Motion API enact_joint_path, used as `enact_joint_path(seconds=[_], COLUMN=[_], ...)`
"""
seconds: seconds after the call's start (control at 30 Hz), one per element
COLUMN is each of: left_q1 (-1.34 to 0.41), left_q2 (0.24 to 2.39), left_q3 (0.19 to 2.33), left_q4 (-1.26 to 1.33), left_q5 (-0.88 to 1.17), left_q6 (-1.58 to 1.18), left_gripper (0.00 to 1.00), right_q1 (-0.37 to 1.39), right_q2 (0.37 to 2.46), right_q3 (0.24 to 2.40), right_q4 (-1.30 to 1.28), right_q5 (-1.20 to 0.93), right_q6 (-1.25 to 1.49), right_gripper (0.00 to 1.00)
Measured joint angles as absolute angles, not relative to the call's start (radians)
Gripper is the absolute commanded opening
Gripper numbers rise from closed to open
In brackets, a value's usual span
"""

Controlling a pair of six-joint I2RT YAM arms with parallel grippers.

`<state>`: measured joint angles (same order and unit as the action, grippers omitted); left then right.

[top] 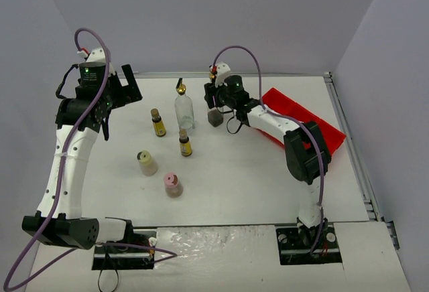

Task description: Organize the condiment bottles

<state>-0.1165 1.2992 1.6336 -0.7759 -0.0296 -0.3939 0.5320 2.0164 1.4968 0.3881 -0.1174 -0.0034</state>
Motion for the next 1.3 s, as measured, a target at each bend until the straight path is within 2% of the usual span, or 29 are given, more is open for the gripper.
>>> enact_joint_path(seconds=[0.3,0.63,0.93,1.3], left_q1=[-0.117,-0.117,-0.117,-0.117], left_q2=[1.288,1.269,1.262,1.262], left_q3=[1.608,1.608,1.607,1.606], left_q4=[-0.765,-0.758,-0.757,-0.758], left_q5=[-0.020,-0.005,-0.003,-0.003], left_q6=[-0.395,-0.395,-0.396,-0.395], left_gripper=[0.97,0.97,0.97,0.97], right_q1=[0.521,0.387,0.342,0.306], right_q2=[1.843,1.715,1.715,1.734], right_q3=[1.459,1.459,1.373,1.304], right_q4=[0.209,0.199,0.315,0.485], right_q5=[0.054,0.217,0.356,0.427], right_q6=[0.021,0.129,0.154,0.156], right_gripper=[0.00,0.00,0.00,0.00])
